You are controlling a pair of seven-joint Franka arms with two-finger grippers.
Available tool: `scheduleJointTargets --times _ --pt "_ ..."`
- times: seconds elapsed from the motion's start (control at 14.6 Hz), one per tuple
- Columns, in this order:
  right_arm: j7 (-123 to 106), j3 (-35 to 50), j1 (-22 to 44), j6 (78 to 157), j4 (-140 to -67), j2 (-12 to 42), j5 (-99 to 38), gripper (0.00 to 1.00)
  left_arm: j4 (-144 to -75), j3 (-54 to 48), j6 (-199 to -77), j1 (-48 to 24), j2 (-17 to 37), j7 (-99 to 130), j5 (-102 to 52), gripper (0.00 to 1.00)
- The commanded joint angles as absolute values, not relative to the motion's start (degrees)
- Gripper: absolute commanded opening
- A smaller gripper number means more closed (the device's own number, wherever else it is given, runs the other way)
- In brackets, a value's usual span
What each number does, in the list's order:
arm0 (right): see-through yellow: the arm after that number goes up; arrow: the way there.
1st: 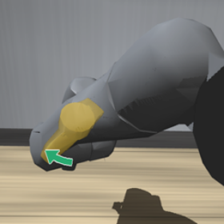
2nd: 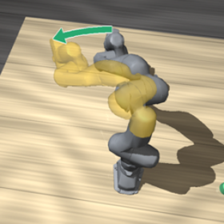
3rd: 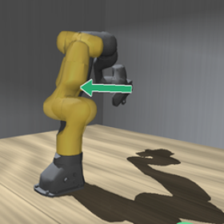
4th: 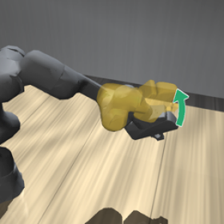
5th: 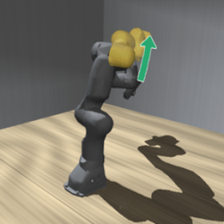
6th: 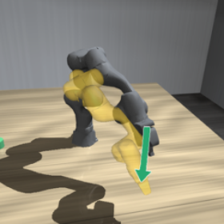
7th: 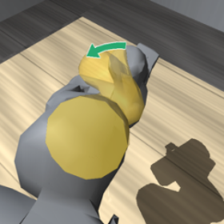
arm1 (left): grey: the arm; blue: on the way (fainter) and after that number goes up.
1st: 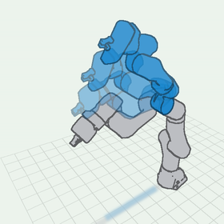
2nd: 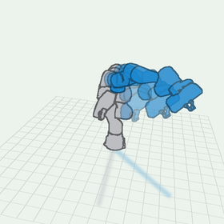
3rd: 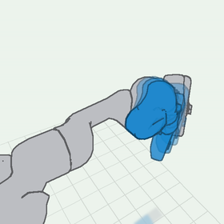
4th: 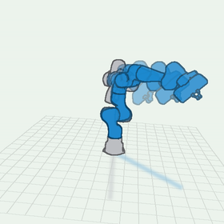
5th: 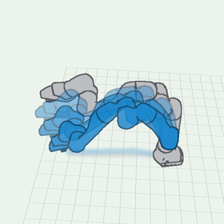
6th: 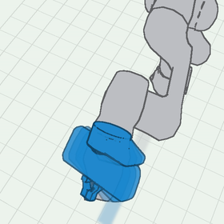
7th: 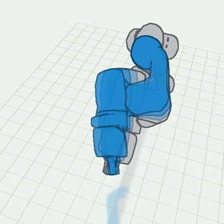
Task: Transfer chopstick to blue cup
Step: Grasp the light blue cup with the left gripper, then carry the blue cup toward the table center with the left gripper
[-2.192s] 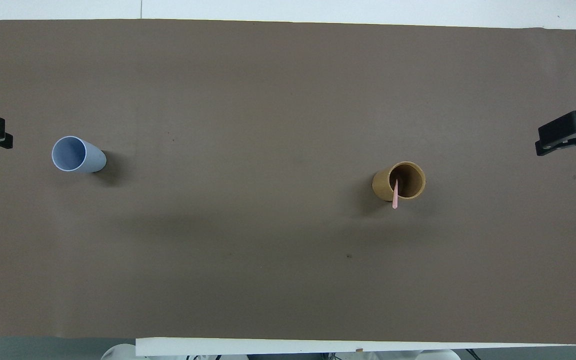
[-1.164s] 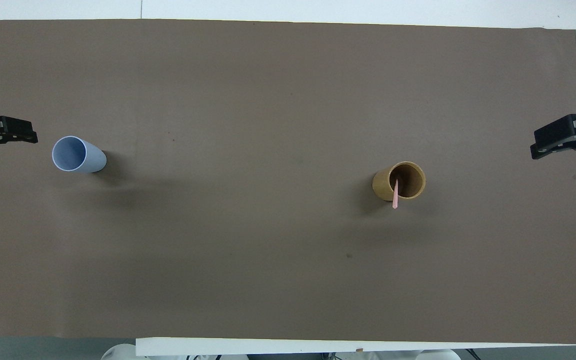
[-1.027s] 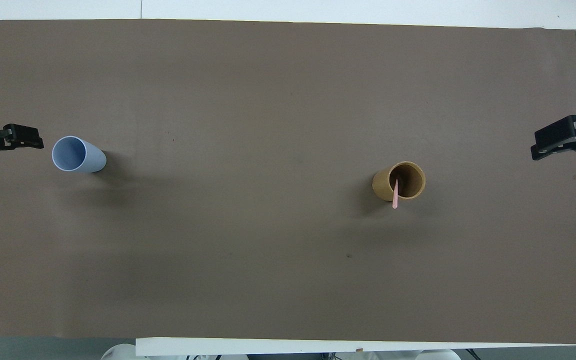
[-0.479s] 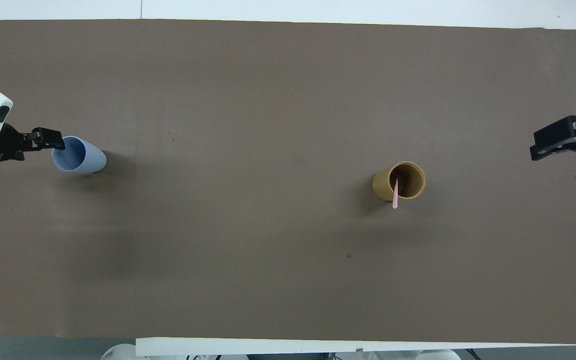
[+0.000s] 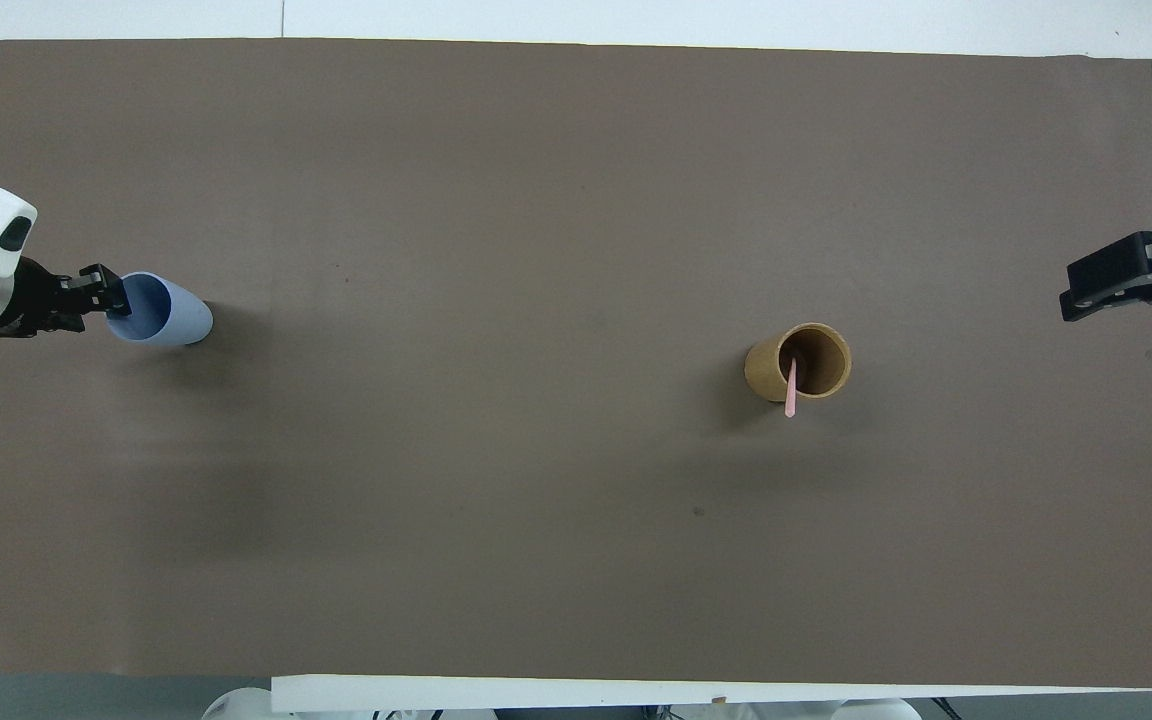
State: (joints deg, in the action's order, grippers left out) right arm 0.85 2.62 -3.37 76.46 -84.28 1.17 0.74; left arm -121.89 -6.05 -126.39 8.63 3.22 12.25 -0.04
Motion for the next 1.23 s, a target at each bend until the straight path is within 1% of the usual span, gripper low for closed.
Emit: scheduleJointTargets --times 0.0,0.14,0.34,0.41,0.55,0.68,0.82,0.96,1.16 --pt "-0.79 2.72 -3.87 77.43 -86.31 -0.44 -0.26 0.99 -122.7 -6.15 -127.01 8.09 2.28 13.97 -0.7 0.0" --pt "-0.88 2.72 -3.87 77.43 -86.31 -0.44 -0.26 0.99 -120.25 -6.07 -123.86 3.1 2.46 21.49 -0.62 0.0" --pt "-0.88 2.72 -3.87 77.43 -86.31 -0.44 -0.26 0.99 -113.23 -6.24 -117.01 -4.28 4.21 31.17 -0.79 0.0" --pt "-0.88 2.72 -3.87 77.43 -86.31 -0.44 -0.26 0.99 -112.25 -6.33 -115.85 -7.18 4.57 35.38 -0.79 0.0" --pt "-0.88 2.72 -3.87 77.34 -86.31 -0.44 -0.26 0.99 -113.29 -6.33 -116.71 -13.24 4.13 42.76 -0.88 0.0" --pt "-0.88 2.72 -3.87 77.43 -86.31 -0.44 -0.26 0.99 -114.34 -6.42 -119.25 -17.29 3.87 55.13 -2.62 0.0" --pt "-0.79 2.72 -3.78 77.43 -86.31 -0.44 -0.26 0.99 -115.49 -6.42 -124.26 -20.2 4.22 60.63 -4.12 0.0" --pt "-0.53 2.72 -3.69 77.61 -86.57 -0.53 -0.26 0.99 -115.84 -6.5 -124.72 -21.87 4.66 60.99 -5.44 0.0" --pt "-0.44 2.81 -3.34 78.66 -89.03 -1.67 -0.35 0.99 -118.56 -6.5 -126.99 -25.82 4.57 64.4 -5.54 0.0"
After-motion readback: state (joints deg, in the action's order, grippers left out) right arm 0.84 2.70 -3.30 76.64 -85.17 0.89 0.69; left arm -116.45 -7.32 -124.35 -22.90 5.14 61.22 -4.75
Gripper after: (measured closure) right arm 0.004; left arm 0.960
